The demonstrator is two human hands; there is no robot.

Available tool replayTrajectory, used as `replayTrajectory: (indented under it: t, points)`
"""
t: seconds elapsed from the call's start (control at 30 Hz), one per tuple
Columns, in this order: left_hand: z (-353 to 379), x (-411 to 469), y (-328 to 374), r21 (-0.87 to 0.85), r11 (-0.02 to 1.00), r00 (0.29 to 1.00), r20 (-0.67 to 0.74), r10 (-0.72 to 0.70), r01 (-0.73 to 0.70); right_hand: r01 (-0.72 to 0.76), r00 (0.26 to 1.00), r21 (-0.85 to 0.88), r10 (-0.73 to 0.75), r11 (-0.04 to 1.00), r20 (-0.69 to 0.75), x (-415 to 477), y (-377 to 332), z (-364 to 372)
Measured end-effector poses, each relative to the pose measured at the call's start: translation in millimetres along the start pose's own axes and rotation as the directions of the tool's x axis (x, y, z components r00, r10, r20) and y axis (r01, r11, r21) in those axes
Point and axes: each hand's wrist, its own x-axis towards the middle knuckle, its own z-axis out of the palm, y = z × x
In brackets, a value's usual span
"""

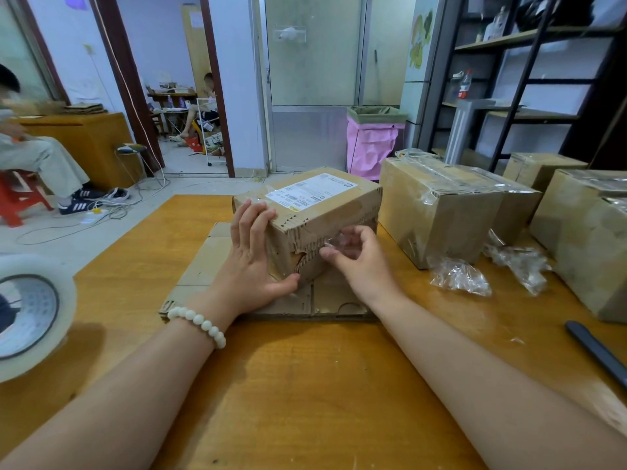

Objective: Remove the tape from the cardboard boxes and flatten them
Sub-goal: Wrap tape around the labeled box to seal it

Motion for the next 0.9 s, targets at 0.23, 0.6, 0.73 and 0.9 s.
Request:
replayTrajectory:
  t: [0.23,0.6,0.73,0.9]
  points:
    - [0.2,-0.4,-0.3,0.011,1.0,1.0,0.01,0.006,-0.006,0.031,0.996,-0.134,-0.042,0.99,-0.084,0.4,-0.6,2.8]
    - [-0.8,0.3,2.6,-0.017,1.0,1.0,0.008,-0.002,0.002,0.147,0.965,-0.354,-0.213,0.924,-0.154,2.5,1.3,-8.5]
    - [-1.2,0.6,3.5,-0.02,1.0,1.0,0.007,-0.005,0.006,0.269,0.941,-0.387,-0.326,0.882,-0.089,-0.9,2.6,-4.1]
    - [-0.7,0.7,2.4,-0.022,1.0,1.0,0.002,0.001,-0.001,0.472,0.815,-0.495,-0.576,0.729,-0.072,-1.1,3.7,3.8]
